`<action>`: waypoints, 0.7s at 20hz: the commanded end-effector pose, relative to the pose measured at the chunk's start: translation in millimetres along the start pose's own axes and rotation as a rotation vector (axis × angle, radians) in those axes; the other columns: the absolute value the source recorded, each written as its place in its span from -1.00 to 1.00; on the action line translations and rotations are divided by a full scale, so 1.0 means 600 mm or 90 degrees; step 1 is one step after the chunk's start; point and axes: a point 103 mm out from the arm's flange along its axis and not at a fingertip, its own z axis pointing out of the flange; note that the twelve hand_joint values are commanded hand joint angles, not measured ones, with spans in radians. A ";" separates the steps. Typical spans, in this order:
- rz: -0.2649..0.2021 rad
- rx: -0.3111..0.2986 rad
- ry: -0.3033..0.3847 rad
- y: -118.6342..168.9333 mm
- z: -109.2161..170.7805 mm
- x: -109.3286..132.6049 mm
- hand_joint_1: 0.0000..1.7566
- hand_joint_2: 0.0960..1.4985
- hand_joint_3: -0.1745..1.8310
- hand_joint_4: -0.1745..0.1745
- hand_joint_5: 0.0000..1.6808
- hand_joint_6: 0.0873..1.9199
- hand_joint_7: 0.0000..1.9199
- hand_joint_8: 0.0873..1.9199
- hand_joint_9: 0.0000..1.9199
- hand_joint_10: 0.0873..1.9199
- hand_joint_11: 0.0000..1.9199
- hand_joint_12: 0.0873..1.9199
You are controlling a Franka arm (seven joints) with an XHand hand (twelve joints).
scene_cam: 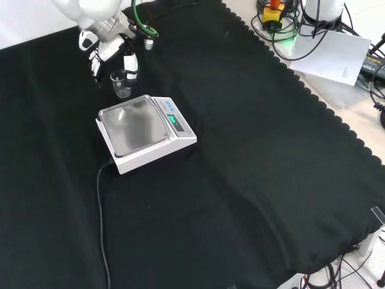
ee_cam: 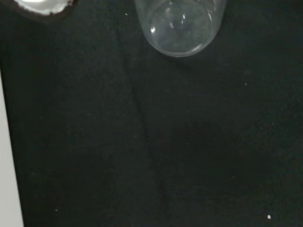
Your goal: Pick up the beaker.
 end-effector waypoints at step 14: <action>-0.084 -0.161 -0.029 -0.015 -0.015 -0.022 0.34 0.33 -0.72 -1.00 0.26 -0.13 0.03 -0.28 0.28 -0.43 0.29 -0.33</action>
